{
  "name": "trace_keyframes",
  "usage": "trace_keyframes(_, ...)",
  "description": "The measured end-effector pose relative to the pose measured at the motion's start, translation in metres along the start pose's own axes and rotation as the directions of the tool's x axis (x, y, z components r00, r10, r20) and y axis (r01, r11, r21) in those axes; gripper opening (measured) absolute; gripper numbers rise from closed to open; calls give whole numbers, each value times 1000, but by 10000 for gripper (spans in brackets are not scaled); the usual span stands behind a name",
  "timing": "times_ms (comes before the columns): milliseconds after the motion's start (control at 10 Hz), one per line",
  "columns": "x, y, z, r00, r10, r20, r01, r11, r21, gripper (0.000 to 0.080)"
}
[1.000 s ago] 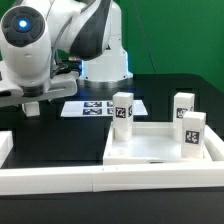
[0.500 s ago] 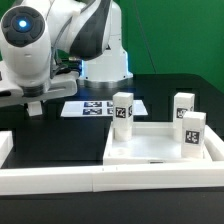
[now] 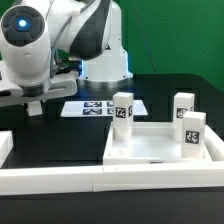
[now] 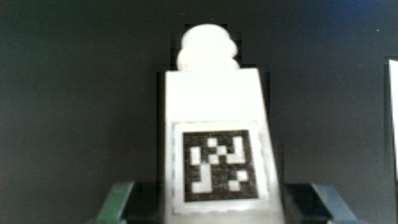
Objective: Assemble square table
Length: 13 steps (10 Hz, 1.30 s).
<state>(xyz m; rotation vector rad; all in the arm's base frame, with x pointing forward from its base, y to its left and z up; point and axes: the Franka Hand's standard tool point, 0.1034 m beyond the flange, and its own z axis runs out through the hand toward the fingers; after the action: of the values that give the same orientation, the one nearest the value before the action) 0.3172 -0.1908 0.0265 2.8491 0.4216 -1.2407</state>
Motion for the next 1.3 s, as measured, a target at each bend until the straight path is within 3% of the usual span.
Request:
trace_keyframes(100, -3, -5, -28, 1000, -6, -29, 6, 1000, 8, 287)
trace_keyframes(200, -11, -17, -52, 1000, 6, -17, -6, 999, 34, 287)
trace_keyframes(300, -10, -21, -62, 998, -13, -60, 15, 1000, 19, 288)
trace_keyframes(500, -13, -17, -51, 982, -3, -189, 7, 1000, 21, 288)
trace_keyframes(700, -8, -17, -58, 956, -2, -295, 6, 1000, 13, 288)
trace_keyframes(800, 2, -26, -77, 930, -16, -367, 12, 1000, -12, 288)
trace_keyframes(900, 8, -41, -106, 903, -18, -429, 12, 1000, -17, 288)
trace_keyframes(1000, 18, -61, -148, 866, -19, -499, 0, 999, -39, 288)
trace_keyframes(1100, 28, -71, -176, 819, -48, -572, 4, 997, -78, 288)
trace_keyframes(1200, 29, -71, -185, 790, -60, -611, 3, 996, -95, 288)
trace_keyframes(1300, 29, -68, -183, 753, -64, -654, -1, 995, -98, 288)
